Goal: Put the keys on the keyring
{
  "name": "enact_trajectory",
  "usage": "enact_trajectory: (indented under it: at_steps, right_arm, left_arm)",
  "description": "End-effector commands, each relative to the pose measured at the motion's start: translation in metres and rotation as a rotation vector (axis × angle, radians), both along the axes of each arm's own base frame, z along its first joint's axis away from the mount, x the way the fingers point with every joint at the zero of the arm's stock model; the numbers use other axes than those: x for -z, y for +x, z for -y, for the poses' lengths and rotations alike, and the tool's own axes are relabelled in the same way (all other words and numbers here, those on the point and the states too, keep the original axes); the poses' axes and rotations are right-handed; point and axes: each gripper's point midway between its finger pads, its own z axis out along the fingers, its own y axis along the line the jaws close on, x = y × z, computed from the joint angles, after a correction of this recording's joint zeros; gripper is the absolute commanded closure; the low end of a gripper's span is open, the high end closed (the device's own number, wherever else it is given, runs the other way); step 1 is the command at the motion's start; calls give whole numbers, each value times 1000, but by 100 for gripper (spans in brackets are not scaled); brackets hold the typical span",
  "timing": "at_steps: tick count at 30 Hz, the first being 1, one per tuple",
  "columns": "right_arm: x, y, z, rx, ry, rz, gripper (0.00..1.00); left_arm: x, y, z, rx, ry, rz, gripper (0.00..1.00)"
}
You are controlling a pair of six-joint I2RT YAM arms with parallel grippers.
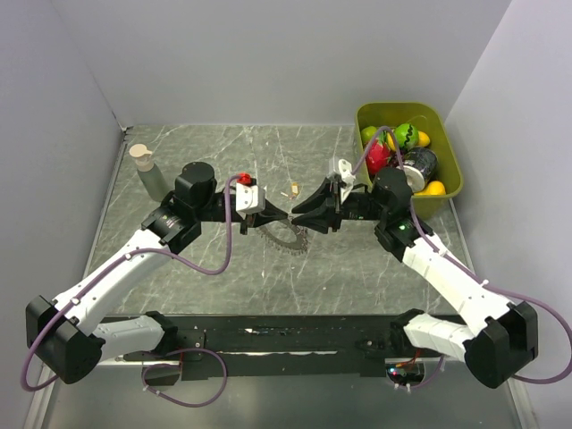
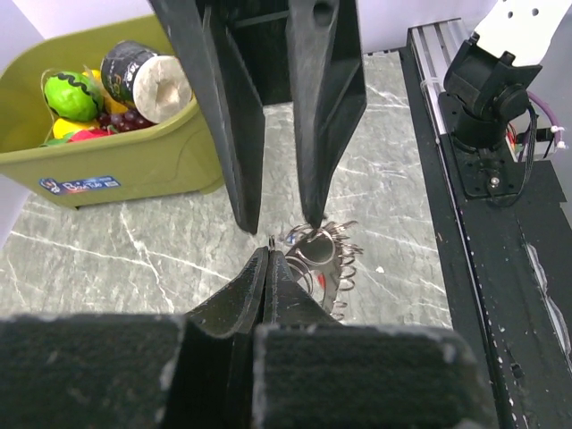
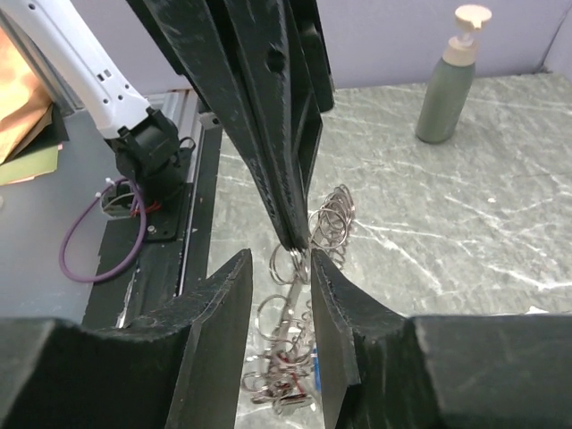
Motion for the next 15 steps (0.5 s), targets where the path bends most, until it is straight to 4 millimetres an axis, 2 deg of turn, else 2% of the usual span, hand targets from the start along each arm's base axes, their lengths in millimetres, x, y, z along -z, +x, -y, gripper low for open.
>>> enact_trajectory:
  at_steps: [1, 6, 9, 12, 15]
  right_arm:
    - [-6, 5, -4, -4, 5, 20, 63]
    - [-4, 11, -8, 16, 2, 0, 74]
    - [-5, 14, -9, 28, 11, 7, 85]
    - [-5, 16, -9, 42, 12, -20, 100]
    - [-7, 15, -10, 39, 25, -25, 100]
  left_arm:
    - [-37, -8, 1, 34, -82, 91, 99]
    - [-35, -9, 1, 39, -83, 80, 99]
    - [-34, -10, 2, 42, -81, 77, 99]
    - [-39, -10, 2, 45, -98, 99, 99]
    - [-39, -12, 2, 52, -103, 96, 99]
